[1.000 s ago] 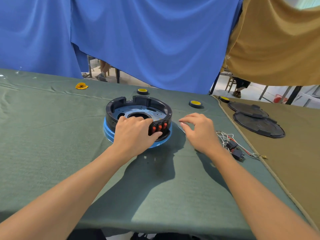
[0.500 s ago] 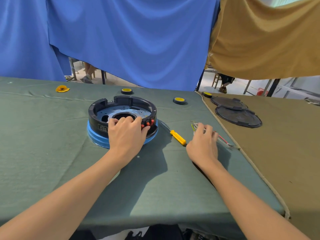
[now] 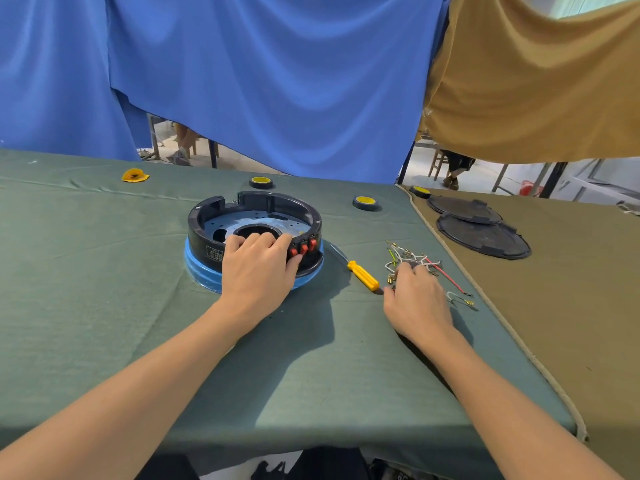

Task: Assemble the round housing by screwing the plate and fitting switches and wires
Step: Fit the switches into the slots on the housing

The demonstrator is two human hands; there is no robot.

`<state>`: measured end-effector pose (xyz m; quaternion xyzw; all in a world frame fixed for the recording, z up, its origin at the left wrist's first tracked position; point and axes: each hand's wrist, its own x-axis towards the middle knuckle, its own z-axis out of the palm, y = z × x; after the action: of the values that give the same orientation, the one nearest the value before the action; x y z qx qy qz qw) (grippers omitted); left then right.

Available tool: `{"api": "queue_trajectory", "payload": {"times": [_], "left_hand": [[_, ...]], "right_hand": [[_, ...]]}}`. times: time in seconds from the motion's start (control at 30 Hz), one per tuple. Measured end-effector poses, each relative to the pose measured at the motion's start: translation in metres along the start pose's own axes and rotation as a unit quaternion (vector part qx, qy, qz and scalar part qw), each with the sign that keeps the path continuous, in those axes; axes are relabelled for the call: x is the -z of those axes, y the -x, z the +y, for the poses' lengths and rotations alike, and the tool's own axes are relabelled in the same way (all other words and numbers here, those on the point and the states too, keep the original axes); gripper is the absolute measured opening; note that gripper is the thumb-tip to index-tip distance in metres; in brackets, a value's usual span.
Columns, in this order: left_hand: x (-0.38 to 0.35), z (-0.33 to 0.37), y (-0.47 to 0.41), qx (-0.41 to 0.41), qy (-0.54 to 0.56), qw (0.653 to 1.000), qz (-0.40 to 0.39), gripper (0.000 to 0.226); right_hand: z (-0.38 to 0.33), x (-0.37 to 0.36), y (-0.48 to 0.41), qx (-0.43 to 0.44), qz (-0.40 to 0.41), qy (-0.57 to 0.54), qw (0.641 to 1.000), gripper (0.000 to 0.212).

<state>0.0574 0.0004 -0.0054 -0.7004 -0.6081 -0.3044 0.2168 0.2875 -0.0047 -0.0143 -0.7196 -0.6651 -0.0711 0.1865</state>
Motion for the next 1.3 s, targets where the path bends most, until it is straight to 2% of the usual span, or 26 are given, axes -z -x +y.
{"api": "queue_trajectory", "payload": {"times": [0.07,0.17,0.23,0.27,0.3,0.37,0.4,0.47,0.53,0.6,0.67,0.8,0.9,0.97,1.07,1.13,1.2,1.3], "left_hand": [[0.000,0.000,0.001,0.001,-0.002,1.000,0.000,0.029],[0.001,-0.003,0.001,-0.004,0.001,1.000,-0.009,0.029],[0.003,-0.005,0.002,-0.010,0.007,1.000,-0.014,0.029],[0.003,-0.006,0.003,-0.013,0.011,1.000,-0.017,0.030],[0.004,-0.007,0.003,-0.016,0.014,1.000,-0.021,0.031],[0.006,-0.009,0.003,-0.018,0.018,0.999,-0.033,0.032],[0.007,-0.010,0.003,-0.020,0.024,0.999,-0.037,0.033],[0.009,-0.013,0.003,-0.029,0.039,0.998,-0.040,0.034],[0.011,-0.018,0.004,-0.035,0.058,0.997,-0.037,0.035],[0.014,-0.024,0.006,-0.037,0.071,0.996,-0.028,0.034],[0.016,-0.030,0.007,-0.038,0.074,0.996,-0.035,0.030],[0.016,-0.041,0.004,-0.058,0.082,0.992,-0.073,0.032],[0.016,-0.042,0.002,-0.065,0.097,0.990,-0.073,0.034],[0.016,-0.043,0.002,-0.068,0.100,0.990,-0.068,0.034],[0.015,-0.044,0.002,-0.076,0.106,0.989,-0.064,0.033],[0.015,-0.045,0.002,-0.082,0.108,0.988,-0.067,0.035],[0.016,-0.045,0.003,-0.087,0.121,0.987,-0.067,0.046],[0.021,-0.046,0.006,-0.099,0.142,0.983,-0.065,0.062]], "right_hand": [[-0.005,0.002,-0.001,0.026,-0.002,-0.035,0.999,0.034],[-0.011,0.005,-0.001,0.019,0.015,-0.098,0.995,0.029],[-0.016,0.009,0.000,-0.006,0.025,-0.208,0.978,0.024],[-0.020,0.012,0.000,-0.027,0.020,-0.302,0.953,0.019],[-0.026,0.016,0.000,-0.052,0.002,-0.420,0.906,0.014],[-0.040,0.025,0.003,-0.092,-0.061,-0.630,0.769,0.018],[-0.045,0.029,0.003,-0.099,-0.092,-0.690,0.711,0.021],[-0.053,0.033,0.005,-0.098,-0.142,-0.747,0.642,0.025],[-0.058,0.033,0.006,-0.092,-0.172,-0.767,0.611,0.024],[-0.063,0.029,0.007,-0.085,-0.178,-0.760,0.619,0.022],[-0.069,0.025,0.009,-0.066,-0.163,-0.737,0.653,0.025],[-0.078,0.020,0.011,0.027,-0.099,-0.625,0.774,0.029],[-0.082,0.016,0.010,0.052,-0.099,-0.599,0.793,0.030],[-0.085,0.015,0.009,0.051,-0.105,-0.596,0.794,0.028],[-0.089,0.016,0.007,0.033,-0.136,-0.651,0.746,0.024],[-0.091,0.017,0.005,0.020,-0.149,-0.668,0.729,0.020],[-0.094,0.018,0.004,0.007,-0.166,-0.673,0.721,0.017],[-0.099,0.019,0.002,-0.022,-0.197,-0.699,0.687,0.013]]}}
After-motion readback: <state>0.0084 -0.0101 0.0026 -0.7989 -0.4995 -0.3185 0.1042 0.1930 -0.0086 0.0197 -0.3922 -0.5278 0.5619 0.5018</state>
